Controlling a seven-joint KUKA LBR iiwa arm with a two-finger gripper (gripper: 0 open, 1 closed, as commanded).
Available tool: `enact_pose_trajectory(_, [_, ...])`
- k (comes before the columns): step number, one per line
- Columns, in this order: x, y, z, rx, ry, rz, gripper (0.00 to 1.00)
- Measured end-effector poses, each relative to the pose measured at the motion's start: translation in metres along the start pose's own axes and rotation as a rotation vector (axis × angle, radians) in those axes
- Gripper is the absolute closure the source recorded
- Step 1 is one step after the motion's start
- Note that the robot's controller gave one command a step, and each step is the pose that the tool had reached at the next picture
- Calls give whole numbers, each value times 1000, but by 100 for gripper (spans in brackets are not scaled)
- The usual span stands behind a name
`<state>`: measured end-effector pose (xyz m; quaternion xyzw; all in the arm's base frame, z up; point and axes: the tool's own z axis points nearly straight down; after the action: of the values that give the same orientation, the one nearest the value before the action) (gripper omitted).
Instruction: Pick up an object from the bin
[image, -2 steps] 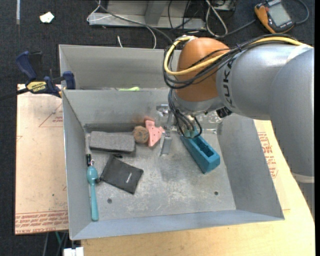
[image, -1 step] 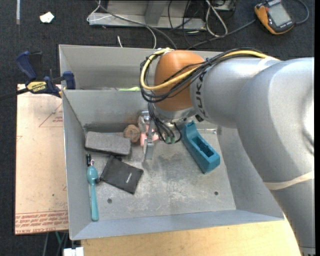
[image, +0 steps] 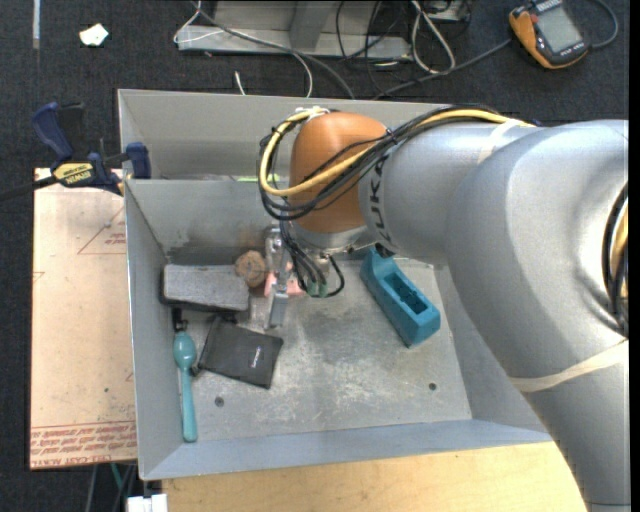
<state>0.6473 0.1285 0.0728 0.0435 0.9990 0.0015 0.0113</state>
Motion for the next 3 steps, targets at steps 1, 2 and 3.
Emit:
enact_pose_trajectory(1, [91, -65, -97, 2, 12, -134, 100])
enact_pose_trajectory(2, [91, -65, -97, 2, 12, -134, 0])
enact_pose_trajectory(3, [91, -65, -97, 2, 12, -134, 0])
